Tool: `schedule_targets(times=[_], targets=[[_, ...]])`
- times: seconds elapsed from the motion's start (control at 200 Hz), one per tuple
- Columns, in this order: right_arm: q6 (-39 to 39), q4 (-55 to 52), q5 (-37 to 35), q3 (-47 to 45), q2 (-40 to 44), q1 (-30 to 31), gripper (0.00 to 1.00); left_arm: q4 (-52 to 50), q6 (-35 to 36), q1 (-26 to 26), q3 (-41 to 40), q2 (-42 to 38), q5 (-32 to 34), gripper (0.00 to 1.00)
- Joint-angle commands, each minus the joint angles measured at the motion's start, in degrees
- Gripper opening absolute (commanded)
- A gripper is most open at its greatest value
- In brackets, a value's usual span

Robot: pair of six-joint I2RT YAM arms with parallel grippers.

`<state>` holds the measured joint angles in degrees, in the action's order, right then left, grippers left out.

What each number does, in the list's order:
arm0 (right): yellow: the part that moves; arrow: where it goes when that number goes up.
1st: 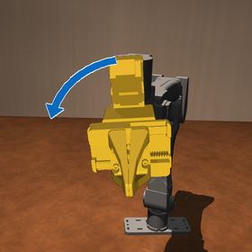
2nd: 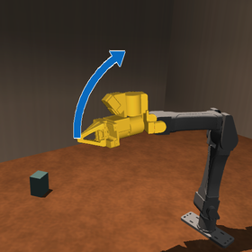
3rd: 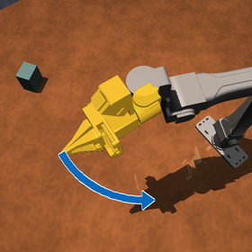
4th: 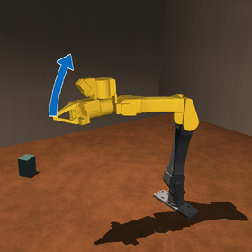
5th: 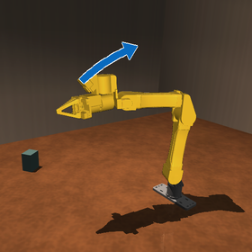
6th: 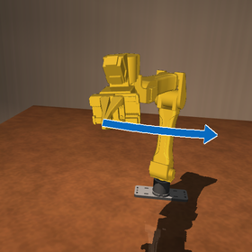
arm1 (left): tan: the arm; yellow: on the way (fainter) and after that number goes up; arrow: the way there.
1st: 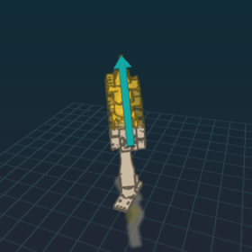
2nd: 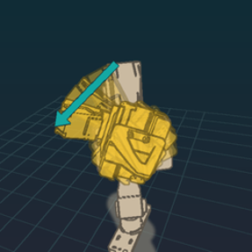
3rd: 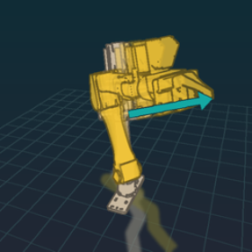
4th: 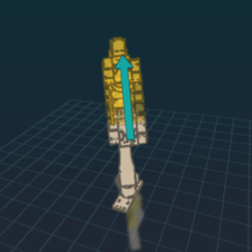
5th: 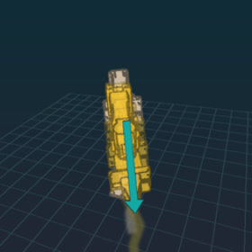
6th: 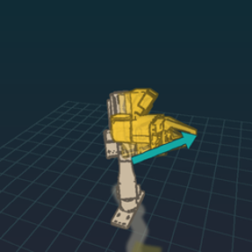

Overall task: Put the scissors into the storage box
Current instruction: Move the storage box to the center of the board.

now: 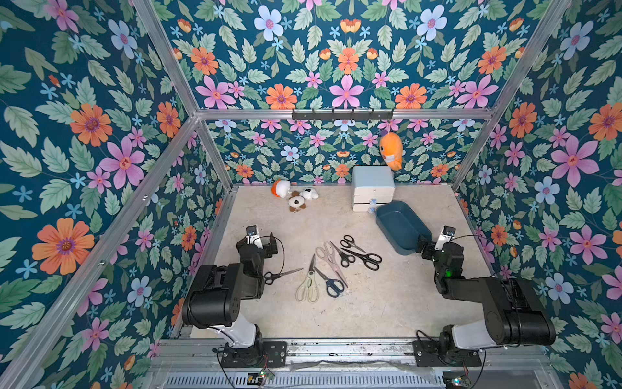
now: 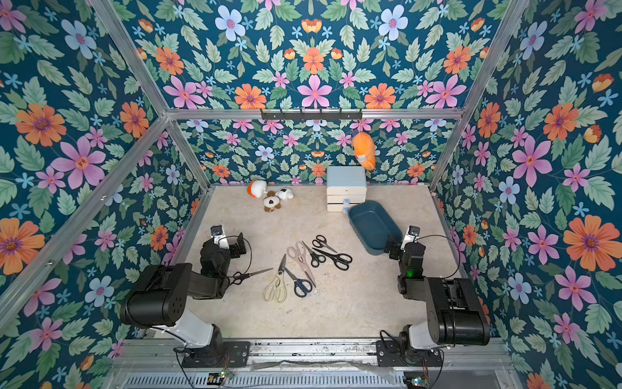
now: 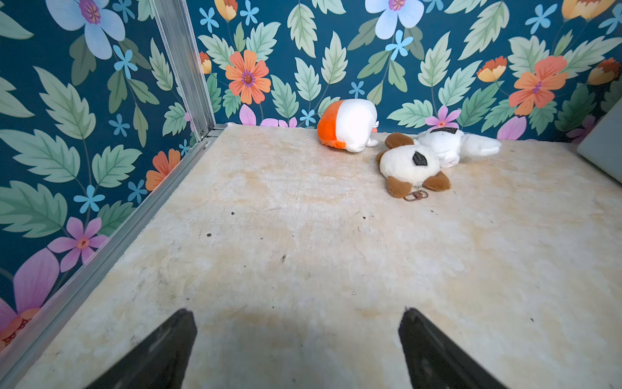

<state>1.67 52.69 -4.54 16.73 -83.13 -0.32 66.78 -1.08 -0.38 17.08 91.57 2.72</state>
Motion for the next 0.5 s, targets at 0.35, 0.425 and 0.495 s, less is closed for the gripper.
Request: schedule_targets(times=[0.35, 0.425, 0.495], targets=[[0.13, 0.85, 2.48, 0.36, 0.08, -0.87, 0.99, 0.66, 0.47, -0.03, 0.30, 0.07, 0.04, 0.99], [0.20, 1.06, 2.59, 0.35, 0.05, -0.96, 0.99, 0.56, 0.47, -0.04, 0.27, 0.08, 0.09, 0.99], [0.43, 1.06, 3.15, 0.26, 0.08, -1.19, 0.99, 0.45, 0.55, -0.01, 0.37, -0.05, 0.09, 0.99]])
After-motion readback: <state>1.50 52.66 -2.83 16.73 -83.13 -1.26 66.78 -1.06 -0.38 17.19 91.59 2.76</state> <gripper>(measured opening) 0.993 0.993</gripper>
